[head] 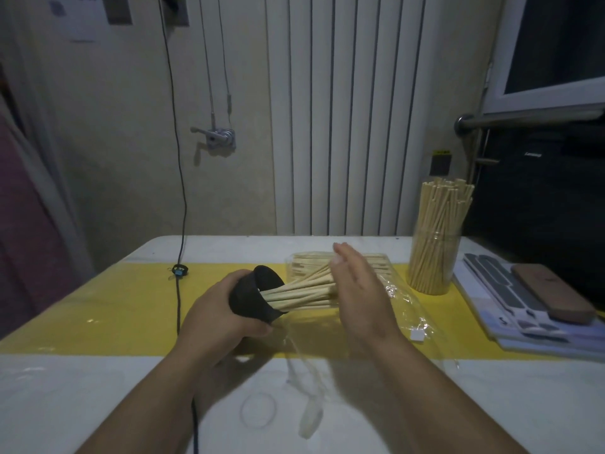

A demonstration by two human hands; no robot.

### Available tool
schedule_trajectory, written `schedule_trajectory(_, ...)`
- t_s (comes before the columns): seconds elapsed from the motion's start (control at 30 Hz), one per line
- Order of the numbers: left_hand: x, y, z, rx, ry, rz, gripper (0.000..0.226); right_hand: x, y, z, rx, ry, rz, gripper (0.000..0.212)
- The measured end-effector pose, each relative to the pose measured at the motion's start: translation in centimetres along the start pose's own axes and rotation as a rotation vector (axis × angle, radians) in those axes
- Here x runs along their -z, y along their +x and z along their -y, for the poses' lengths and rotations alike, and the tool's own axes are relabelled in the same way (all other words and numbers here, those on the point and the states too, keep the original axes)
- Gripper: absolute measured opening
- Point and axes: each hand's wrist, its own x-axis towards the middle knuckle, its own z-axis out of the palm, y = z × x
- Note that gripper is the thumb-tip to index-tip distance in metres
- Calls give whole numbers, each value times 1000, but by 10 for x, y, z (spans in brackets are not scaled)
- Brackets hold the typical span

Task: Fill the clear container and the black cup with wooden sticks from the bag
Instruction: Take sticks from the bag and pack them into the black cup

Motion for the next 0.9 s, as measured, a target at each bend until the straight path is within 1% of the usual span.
schedule_trajectory(0.07, 0, 0, -1, 1, -1, 4, 72, -2, -1, 0, 36, -111, 81, 35)
schedule_trajectory(0.1, 0, -1, -1, 1, -2, 3, 72, -1, -1, -1, 52, -126, 87, 34)
schedule_trajectory(0.17, 0, 0, 0, 1, -7, -1, 74, 1, 1, -1, 81, -120, 55, 32)
schedule_trajectory(0.23, 0, 0, 1, 2, -16, -13, 74, 5, 3, -2, 90, -84, -12, 31)
schedule_trajectory(0.33, 0, 0, 0, 17, -58, -33, 69, 12, 6, -4, 71, -13, -87, 27)
schedule_trajectory(0.4, 1, -1, -1, 27, -91, -44, 65, 15, 7, -6, 62, -9, -92, 24)
schedule_trajectory(0.47, 1, -1, -3, 33, -116, -54, 67, 17, 8, -9, 38, -9, -96, 23)
schedule_trajectory(0.6, 2, 0, -2, 46, -128, -66, 65, 24, 11, -12, -25, -86, -91, 27)
schedule_trajectory(0.7, 3, -1, -2, 55, -143, -73, 65, 25, 10, -11, -81, -147, -38, 25)
schedule_trajectory(0.8, 3, 0, 0, 61, -156, -88, 64, 22, 7, -12, -83, -283, 39, 20)
schedule_trajectory(0.9, 3, 1, 1, 60, -167, -88, 63, 14, 4, -15, -116, -395, 215, 23)
